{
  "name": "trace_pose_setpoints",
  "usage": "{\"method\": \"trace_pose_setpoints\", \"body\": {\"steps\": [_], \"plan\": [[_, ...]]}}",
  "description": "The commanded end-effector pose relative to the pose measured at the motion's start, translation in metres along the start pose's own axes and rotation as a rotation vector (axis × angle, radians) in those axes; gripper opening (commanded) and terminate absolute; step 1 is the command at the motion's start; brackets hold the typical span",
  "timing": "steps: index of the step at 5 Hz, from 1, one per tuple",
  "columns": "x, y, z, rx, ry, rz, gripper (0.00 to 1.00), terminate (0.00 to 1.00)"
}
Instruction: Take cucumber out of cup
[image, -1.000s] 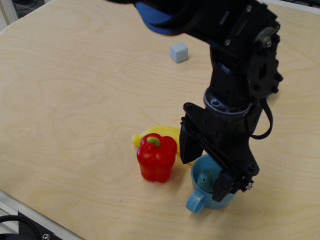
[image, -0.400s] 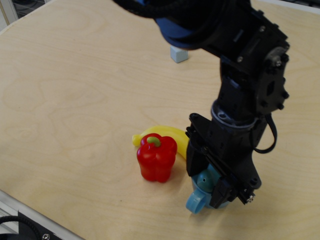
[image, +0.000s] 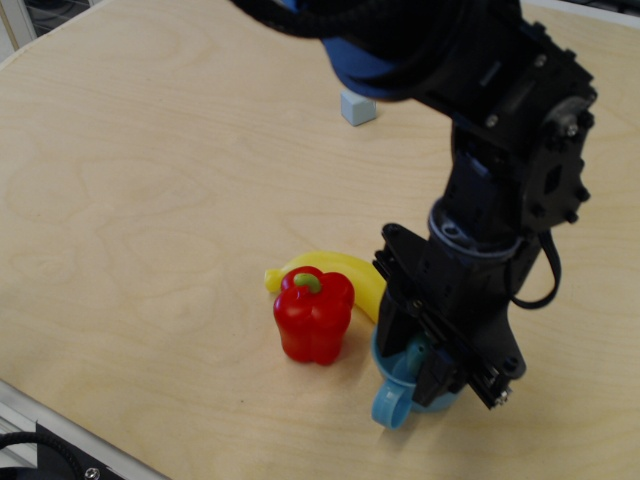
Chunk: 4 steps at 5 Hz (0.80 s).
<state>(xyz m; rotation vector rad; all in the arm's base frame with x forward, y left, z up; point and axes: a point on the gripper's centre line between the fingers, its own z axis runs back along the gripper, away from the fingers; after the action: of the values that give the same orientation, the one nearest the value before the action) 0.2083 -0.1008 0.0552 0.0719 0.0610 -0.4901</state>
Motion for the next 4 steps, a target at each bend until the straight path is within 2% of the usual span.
{"method": "trace_pose_setpoints", "body": {"steps": [1,2,3,4], "plan": [[-0.008,0.03,0.07,-0.032,-0.169,0.096,0.0,0.0],[-0.002,0.045,0.091,-0.038,-0.217,0.147,0.0,0.0],[0.008,0.078,0.101,0.009,-0.229,0.274,0.0,0.0],[0.02,0.121,0.089,0.032,-0.226,0.383,0.0,0.0]]}}
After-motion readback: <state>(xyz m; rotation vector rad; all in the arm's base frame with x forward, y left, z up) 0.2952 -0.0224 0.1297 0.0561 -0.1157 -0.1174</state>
